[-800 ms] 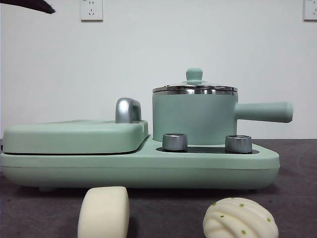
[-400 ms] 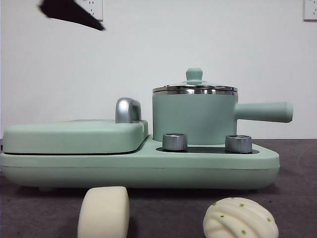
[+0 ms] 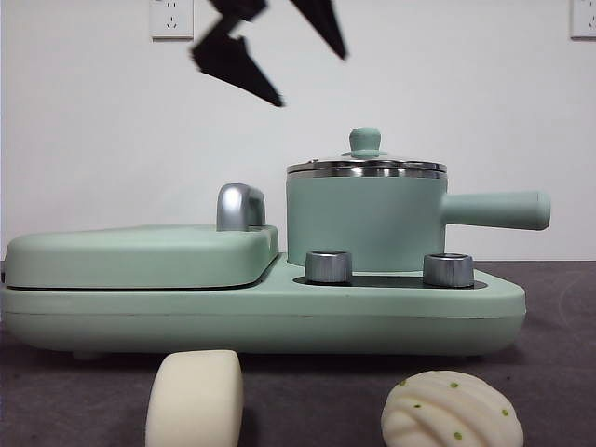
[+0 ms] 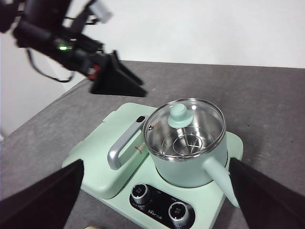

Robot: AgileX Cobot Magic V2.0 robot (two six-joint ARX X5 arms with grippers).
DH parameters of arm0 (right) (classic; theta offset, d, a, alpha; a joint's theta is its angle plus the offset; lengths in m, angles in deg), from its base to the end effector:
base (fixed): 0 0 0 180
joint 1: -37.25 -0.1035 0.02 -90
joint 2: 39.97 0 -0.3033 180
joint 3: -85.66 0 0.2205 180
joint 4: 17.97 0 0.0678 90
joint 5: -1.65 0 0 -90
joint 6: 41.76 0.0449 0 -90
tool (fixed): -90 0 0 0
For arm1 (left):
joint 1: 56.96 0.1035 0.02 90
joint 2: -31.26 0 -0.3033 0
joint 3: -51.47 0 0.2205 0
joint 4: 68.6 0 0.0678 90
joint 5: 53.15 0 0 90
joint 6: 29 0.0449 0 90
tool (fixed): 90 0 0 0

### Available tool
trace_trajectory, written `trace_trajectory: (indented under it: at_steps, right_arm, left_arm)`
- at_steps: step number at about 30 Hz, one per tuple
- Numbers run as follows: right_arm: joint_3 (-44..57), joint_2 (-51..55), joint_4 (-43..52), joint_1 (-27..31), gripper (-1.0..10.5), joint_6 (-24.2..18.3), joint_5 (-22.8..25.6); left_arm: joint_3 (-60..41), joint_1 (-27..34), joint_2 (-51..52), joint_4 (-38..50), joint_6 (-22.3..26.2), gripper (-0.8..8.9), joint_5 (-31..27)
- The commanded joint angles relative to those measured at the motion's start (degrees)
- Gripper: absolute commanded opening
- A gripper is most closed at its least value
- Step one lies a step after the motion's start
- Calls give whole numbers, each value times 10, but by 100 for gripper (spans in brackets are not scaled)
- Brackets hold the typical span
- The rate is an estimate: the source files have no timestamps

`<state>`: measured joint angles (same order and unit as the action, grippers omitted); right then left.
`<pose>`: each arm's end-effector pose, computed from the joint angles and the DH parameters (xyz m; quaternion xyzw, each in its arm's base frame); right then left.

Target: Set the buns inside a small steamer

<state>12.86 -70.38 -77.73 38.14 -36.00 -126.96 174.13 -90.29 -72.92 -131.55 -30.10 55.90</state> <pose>0.0199 0.0277 0.3750 0.0980 0.1580 0.3120 0.9317 0.3112 -0.2222 0.3902 0.0391 0.3794 -0.4049 0.8310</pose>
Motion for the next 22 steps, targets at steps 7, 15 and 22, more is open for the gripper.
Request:
trace_trajectory:
  at_steps: [7, 15, 22]
  right_arm:
    - [-9, -3, 6, 0, 485, -2, 0]
    - [-9, -3, 6, 0, 485, -2, 1]
    - [-9, -3, 6, 0, 485, -2, 1]
  left_arm:
    - [124, -68, -108, 4, 15, 496, -100]
    - [124, -84, -136, -6, 4, 425, -131]
    - [124, -83, -141, -29, 4, 369, -131]
